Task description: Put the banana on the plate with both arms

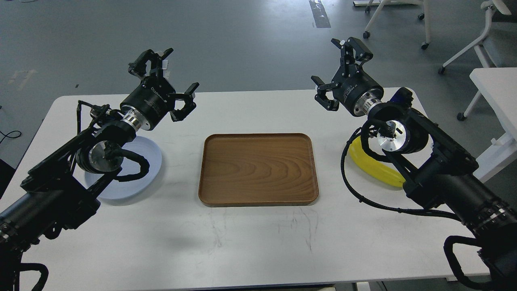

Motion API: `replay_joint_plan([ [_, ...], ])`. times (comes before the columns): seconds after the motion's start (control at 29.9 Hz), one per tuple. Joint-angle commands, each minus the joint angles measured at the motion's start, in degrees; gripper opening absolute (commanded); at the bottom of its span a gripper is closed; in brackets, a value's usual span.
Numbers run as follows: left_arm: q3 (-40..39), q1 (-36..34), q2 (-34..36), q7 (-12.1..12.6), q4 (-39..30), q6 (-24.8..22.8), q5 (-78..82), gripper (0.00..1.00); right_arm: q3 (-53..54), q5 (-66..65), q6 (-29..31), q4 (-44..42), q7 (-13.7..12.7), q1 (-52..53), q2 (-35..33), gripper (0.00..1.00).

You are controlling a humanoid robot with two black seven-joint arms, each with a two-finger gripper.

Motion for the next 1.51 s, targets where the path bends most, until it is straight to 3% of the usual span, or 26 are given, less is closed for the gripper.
replay_joint_plan([
  [0.0, -0.4, -0.2, 0.1, 0.0, 0.0, 0.1, -0.1, 0.98, -0.2, -0.1, 0.0, -0.2, 0.1, 0.2, 0.2, 1.0],
  [0.47, -0.5, -0.3, 1.0, -0.1, 0.0, -0.2, -0.1, 0.98, -1.1, -0.4, -0.2, -0.4, 0.6, 1.6, 1.1, 1.0],
  [0.74, -2.4, -0.1, 0.8, 1.2, -0.2, -2.5, -2.7, 0.98, -1.2, -0.4, -0.2, -0.4, 0.6, 1.6, 1.2, 1.0],
  [1.47, -1.5, -0.2, -0.3, 1.0, 0.4, 0.1, -2.0, 0.98, -2.6, -0.7, -0.2, -0.3, 0.6, 2.1, 1.8, 1.0],
])
